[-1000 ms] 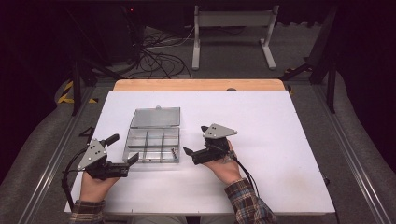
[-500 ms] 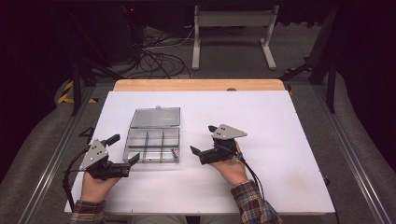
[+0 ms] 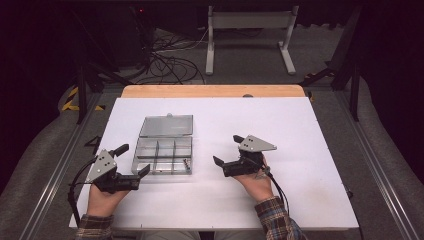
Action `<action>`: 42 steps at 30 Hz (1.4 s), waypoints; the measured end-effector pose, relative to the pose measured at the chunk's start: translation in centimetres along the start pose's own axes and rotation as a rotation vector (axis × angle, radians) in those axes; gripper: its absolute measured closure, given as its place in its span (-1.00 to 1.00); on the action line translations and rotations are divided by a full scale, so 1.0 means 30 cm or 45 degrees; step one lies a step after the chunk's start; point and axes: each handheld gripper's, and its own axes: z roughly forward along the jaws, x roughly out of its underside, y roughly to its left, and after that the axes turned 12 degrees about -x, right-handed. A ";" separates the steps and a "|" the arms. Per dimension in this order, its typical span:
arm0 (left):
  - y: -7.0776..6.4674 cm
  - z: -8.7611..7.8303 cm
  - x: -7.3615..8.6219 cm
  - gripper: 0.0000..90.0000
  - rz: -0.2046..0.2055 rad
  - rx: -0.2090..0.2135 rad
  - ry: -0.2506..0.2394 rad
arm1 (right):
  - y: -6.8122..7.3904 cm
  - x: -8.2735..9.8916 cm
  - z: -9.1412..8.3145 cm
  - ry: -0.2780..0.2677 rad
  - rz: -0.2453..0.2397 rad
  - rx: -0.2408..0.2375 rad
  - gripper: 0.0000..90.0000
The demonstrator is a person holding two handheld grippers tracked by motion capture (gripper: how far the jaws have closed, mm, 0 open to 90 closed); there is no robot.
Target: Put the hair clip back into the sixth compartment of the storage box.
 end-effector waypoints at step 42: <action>-0.006 0.003 0.010 -0.95 -0.005 -0.007 0.017 | -0.051 0.061 -0.188 -0.091 0.044 0.090 -1.00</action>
